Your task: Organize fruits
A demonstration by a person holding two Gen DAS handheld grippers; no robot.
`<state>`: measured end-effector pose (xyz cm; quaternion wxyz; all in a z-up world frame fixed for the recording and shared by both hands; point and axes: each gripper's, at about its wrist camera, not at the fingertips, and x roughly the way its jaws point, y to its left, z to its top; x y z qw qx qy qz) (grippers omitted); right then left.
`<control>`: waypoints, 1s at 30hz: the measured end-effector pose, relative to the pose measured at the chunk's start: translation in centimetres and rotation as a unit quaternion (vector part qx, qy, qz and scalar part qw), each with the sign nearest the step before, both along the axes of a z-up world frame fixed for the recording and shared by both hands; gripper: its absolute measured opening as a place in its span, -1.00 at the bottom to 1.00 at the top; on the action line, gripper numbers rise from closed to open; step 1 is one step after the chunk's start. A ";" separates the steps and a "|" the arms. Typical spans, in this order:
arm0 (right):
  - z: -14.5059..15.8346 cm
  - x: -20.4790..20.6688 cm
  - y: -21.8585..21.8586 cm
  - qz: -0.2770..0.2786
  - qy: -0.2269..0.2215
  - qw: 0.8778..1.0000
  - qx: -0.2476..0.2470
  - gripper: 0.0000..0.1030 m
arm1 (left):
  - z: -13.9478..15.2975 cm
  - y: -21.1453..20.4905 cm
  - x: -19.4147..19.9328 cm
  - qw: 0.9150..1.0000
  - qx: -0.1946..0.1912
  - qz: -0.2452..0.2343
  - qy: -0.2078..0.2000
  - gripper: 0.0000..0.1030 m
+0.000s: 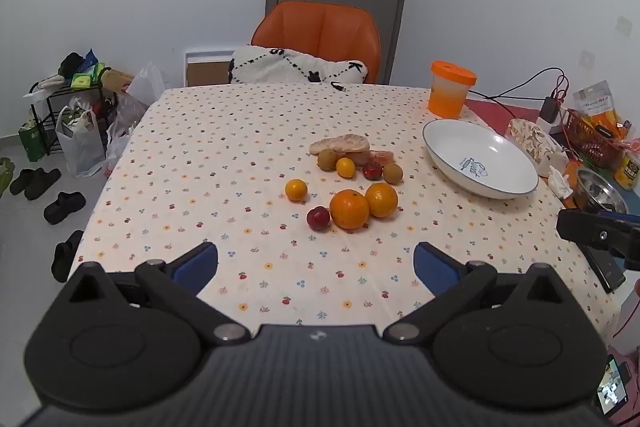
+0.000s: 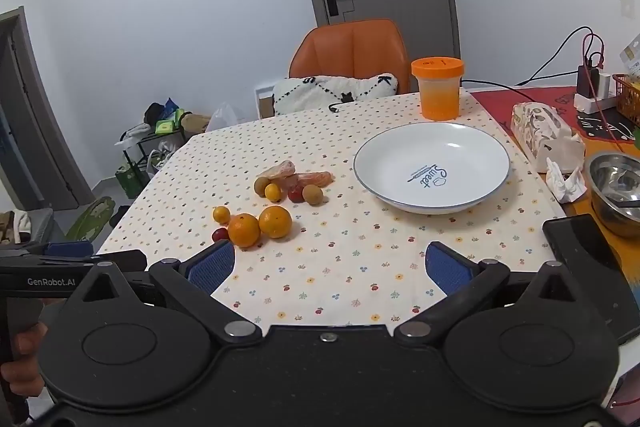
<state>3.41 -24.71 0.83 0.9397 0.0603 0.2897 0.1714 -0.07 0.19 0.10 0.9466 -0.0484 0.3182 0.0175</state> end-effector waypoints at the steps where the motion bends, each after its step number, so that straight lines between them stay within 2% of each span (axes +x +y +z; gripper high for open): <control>1: 0.0 0.0 0.0 -0.002 -0.002 1.000 -0.001 1.00 | -0.1 0.1 0.0 1.000 0.000 0.002 -0.001 1.00; 10: -0.6 0.2 0.0 -0.002 0.012 1.000 -0.007 1.00 | -0.2 0.1 0.4 1.000 -0.003 -0.003 -0.002 1.00; 30: -0.3 -0.1 -0.1 -0.003 0.005 1.000 -0.003 1.00 | 0.2 0.6 0.1 1.000 -0.012 0.002 -0.012 1.00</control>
